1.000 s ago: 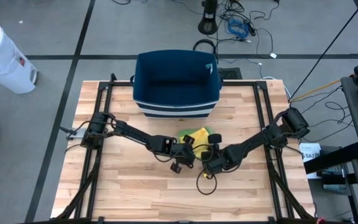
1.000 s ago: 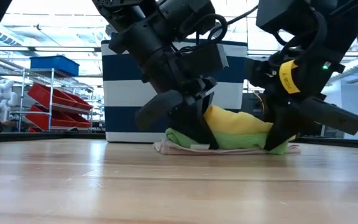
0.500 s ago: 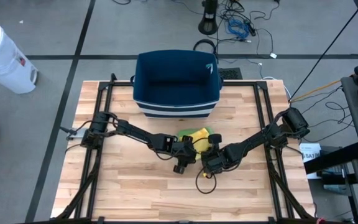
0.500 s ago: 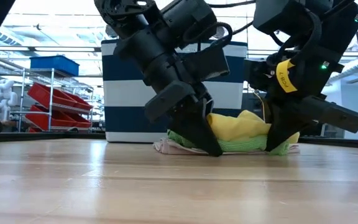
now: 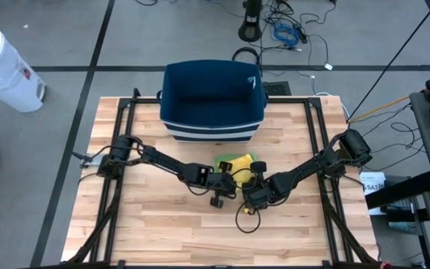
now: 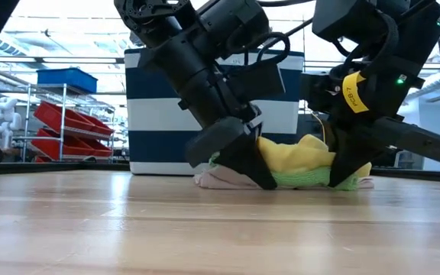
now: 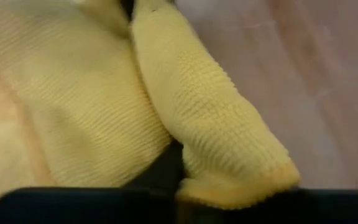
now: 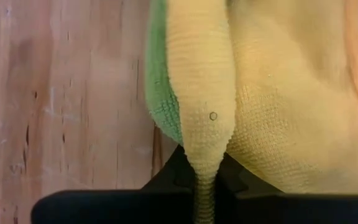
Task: Fold towel
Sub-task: Put the stacked towels into the blue bin
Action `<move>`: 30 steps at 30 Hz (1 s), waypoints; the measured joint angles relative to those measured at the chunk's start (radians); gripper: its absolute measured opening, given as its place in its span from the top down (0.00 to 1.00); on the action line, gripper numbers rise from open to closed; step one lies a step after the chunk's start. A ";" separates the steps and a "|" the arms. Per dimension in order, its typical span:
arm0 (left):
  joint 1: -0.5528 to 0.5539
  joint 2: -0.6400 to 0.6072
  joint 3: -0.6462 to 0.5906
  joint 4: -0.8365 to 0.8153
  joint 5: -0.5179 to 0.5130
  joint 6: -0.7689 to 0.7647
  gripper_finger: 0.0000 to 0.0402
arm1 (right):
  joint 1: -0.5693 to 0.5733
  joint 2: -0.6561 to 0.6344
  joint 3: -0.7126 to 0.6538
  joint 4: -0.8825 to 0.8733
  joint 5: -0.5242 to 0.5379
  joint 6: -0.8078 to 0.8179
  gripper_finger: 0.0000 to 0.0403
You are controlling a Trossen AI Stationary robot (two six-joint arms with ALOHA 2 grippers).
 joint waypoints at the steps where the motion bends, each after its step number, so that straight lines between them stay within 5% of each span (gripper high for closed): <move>1: 0.001 0.000 0.000 0.000 -0.016 0.010 0.83 | 0.000 0.000 0.000 -0.002 -0.001 0.000 0.99; 5: -0.001 0.000 -0.001 0.001 -0.051 0.076 0.96 | 0.001 0.000 0.000 -0.003 -0.002 -0.011 0.99; 16: -0.053 -0.032 0.020 -0.003 -0.138 0.245 0.97 | 0.013 -0.044 -0.003 -0.004 -0.013 -0.093 0.99; 30: -0.129 -0.188 0.168 -0.250 -0.281 0.314 0.97 | 0.104 -0.362 -0.002 -0.011 0.010 -0.200 1.00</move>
